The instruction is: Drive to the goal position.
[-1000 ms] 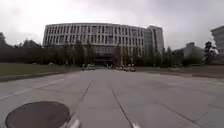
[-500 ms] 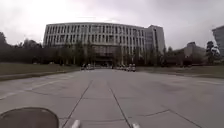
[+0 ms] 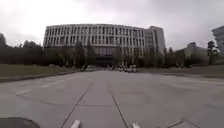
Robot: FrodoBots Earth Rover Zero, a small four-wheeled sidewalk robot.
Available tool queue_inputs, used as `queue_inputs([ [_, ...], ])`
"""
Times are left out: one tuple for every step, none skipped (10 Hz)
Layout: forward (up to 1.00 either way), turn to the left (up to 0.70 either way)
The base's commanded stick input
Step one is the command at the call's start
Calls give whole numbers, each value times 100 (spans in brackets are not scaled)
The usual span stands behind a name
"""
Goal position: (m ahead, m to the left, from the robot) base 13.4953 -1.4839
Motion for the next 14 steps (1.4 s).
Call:
queue_inputs([
  [70, 0],
  [70, 0],
  [70, 0],
  [70, 0],
  [70, 0],
  [70, 0],
  [70, 0],
  [70, 0],
  [70, 0],
  [70, 0],
  [70, 0],
  [70, 0],
  [70, 0],
  [70, 0],
])
